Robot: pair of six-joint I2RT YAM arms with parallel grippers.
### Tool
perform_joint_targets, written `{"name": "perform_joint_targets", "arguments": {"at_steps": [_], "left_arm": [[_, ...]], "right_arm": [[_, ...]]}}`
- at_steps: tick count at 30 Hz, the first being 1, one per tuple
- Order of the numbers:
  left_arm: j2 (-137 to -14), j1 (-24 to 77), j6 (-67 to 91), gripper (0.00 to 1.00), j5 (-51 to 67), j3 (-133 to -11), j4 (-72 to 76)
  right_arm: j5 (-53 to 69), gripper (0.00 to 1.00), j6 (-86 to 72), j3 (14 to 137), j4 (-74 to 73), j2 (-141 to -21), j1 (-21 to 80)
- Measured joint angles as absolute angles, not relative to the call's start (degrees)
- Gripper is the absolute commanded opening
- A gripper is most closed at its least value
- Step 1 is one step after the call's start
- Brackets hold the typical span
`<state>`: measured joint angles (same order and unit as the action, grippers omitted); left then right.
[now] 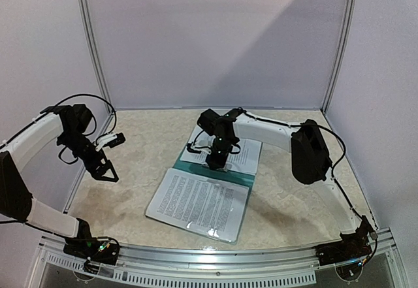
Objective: Put the files into the folder
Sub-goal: Rotate the folder with files at the center of the board.
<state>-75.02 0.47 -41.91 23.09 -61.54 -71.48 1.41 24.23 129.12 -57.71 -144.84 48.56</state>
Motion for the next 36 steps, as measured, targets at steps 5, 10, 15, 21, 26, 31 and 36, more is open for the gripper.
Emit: {"name": "perform_joint_targets", "arguments": {"at_steps": [5, 10, 15, 21, 26, 31, 36], "left_arm": [[-75.9, 0.47, -41.63, 1.0, 23.99, -63.48, -71.4], [-76.07, 0.47, -40.21, 1.0, 25.61, -66.13, -70.04], [-77.65, 0.47, -37.23, 1.0, 27.9, -67.37, -67.61], [-78.78, 0.95, -32.82, 1.0, 31.62, -67.35, -63.09], [-80.44, 3.49, -31.53, 1.0, 31.18, -66.37, -60.97], [-81.1, 10.72, -36.1, 1.0, 25.04, -62.3, -61.19], [-78.59, 19.25, -45.69, 1.0, 14.09, -51.94, -61.1]], "right_arm": [[4.64, 0.0, 18.48, 128.99, -56.66, -144.7, 47.18], [9.52, 0.0, 11.68, 124.44, -52.99, -141.6, 45.1], [12.43, 0.0, 5.58, 118.76, -51.37, -138.58, 43.38], [13.96, 0.01, -0.82, 112.71, -48.05, -134.98, 41.45], [14.24, 0.1, -2.7, 112.64, -46.28, -133.97, 40.99], [9.93, 0.22, -2.59, 113.8, -44.73, -133.99, 42.48], [3.88, 0.26, -0.75, 118.91, -44.6, -135.74, 45.69]]}}
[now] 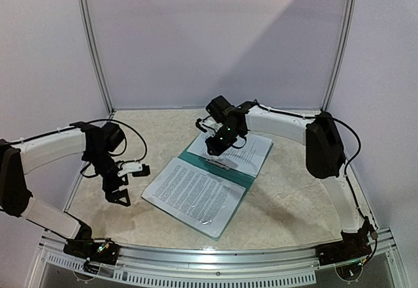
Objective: Put the files into the folder
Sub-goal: Rotate the folder with files at the center of the board.
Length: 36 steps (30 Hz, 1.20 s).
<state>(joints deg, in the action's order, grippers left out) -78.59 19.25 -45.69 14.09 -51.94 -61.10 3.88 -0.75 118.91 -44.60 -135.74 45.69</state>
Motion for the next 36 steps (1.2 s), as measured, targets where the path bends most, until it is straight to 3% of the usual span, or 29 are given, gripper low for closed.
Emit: {"name": "perform_joint_targets", "arguments": {"at_steps": [15, 28, 36], "left_arm": [[-85.67, 30.98, -47.51, 1.0, -5.8, -43.4, -41.87], [-103.39, 32.6, -47.27, 1.0, -15.55, -62.0, -33.1], [-113.32, 31.81, -44.58, 1.0, -13.23, -74.85, -30.52]], "right_arm": [[-5.74, 0.16, 2.07, 122.08, -45.04, -142.54, 48.27], [-9.52, 0.19, -16.95, 101.93, -45.91, -129.71, 48.88], [-9.76, 0.25, -31.0, 89.54, -48.18, -120.6, 52.9]]}}
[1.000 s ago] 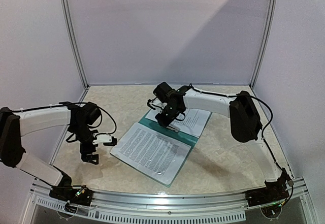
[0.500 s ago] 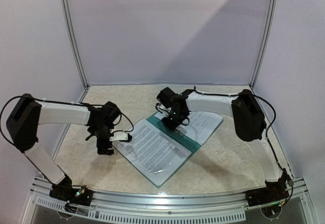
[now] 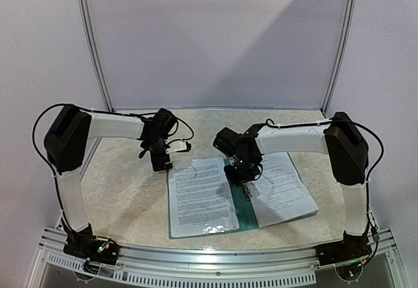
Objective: Put the files into the folder
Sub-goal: Rotate the folder with files at the center of the board.
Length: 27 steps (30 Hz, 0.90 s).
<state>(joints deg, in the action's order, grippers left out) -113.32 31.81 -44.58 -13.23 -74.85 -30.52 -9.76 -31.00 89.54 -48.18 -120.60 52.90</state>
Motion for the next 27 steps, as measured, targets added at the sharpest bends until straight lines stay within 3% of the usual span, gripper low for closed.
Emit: {"name": "perform_joint_targets", "arguments": {"at_steps": [6, 12, 20, 27], "left_arm": [[-112.6, 31.48, -42.63, 0.99, -8.32, -75.29, -32.69], [-101.23, 29.43, -38.7, 0.99, -0.56, -70.39, -37.74], [-87.81, 27.16, -33.5, 1.0, 9.63, -63.83, -42.59], [-82.28, 20.1, -29.15, 1.0, 18.39, -65.63, -46.24]], "right_arm": [[-12.45, 0.26, -35.64, 89.34, -51.46, -117.73, 55.29], [-15.31, 0.32, -38.41, 93.17, -54.61, -116.95, 54.72], [-14.17, 0.25, -41.98, 93.86, -58.78, -118.13, 54.68], [-12.67, 0.26, -43.2, 93.67, -59.35, -120.46, 54.68]]}}
